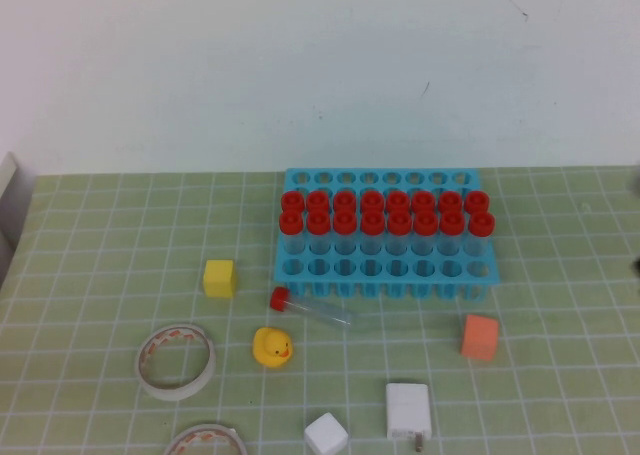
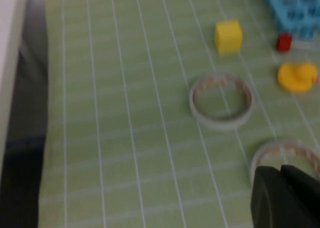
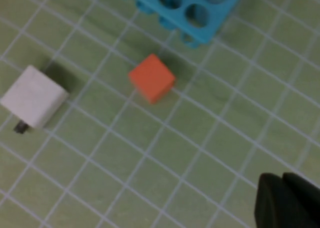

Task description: Place the test tubes

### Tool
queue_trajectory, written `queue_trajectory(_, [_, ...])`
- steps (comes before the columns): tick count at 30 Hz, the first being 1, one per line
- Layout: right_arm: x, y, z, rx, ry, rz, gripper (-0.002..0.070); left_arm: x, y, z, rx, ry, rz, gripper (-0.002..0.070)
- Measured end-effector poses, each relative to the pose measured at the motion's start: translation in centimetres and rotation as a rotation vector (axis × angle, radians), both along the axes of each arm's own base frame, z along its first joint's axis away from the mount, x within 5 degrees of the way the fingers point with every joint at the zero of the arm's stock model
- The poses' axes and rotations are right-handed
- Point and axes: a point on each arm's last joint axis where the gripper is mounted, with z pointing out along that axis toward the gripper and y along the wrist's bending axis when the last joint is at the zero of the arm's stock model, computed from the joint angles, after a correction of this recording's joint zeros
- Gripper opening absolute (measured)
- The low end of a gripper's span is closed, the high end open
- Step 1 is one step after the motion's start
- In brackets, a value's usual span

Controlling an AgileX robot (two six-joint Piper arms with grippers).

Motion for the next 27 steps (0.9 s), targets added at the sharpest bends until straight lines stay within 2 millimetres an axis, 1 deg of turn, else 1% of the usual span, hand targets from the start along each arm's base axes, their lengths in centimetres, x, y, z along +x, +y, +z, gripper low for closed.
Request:
queue_trajectory(3, [2.5,3.2,-1.8,-0.014,0.082,0.118,-0.0001,-0.1,0.0,-1.3,-0.007,0.084,0.009,-0.0001])
queue_trajectory(4, [3.1,4.5,-2.1,-0.020,0.097,0.158,-0.0001,-0.2,0.0,-1.6,-0.011,0.100,0.013,-0.0001])
queue_trajectory(8, [5.2,10.0,-4.7,-0.090,0.193,0.303,-0.0001,-0.2,0.0,-2.8,-0.021,0.131,0.017,-0.0001])
queue_trajectory(12, [6.7,15.2,-6.8,-0.200,0.228,0.445,-0.0001,-0.1,-0.2,-3.6,-0.057,0.137,0.025,-0.0001])
queue_trajectory(15, [7.3,18.8,-7.5,-0.257,0.205,0.536,-0.0001,0.0,-0.3,-3.6,-0.070,0.126,0.024,-0.0001])
queue_trajectory(18, [7.9,21.2,-8.5,-0.299,0.182,0.609,-0.0001,0.1,-0.3,-3.4,-0.082,0.112,0.027,-0.0001])
queue_trajectory(21, [8.7,22.6,-9.6,-0.313,0.174,0.643,-0.0001,0.2,-0.3,-3.4,-0.085,0.104,0.027,-0.0001])
queue_trajectory(23, [9.3,23.1,-10.4,-0.318,0.179,0.649,0.0004,0.2,-0.3,-3.4,-0.089,0.103,0.027,-0.0001])
queue_trajectory(25, [9.8,23.7,-11.1,-0.311,0.196,0.649,0.0027,0.2,-0.3,-3.4,-0.089,0.102,0.027,-0.0001])
queue_trajectory(27, [10.2,24.2,-11.5,-0.292,0.214,0.645,0.0079,0.2,-0.3,-3.4,-0.091,0.098,0.028,-0.0001])
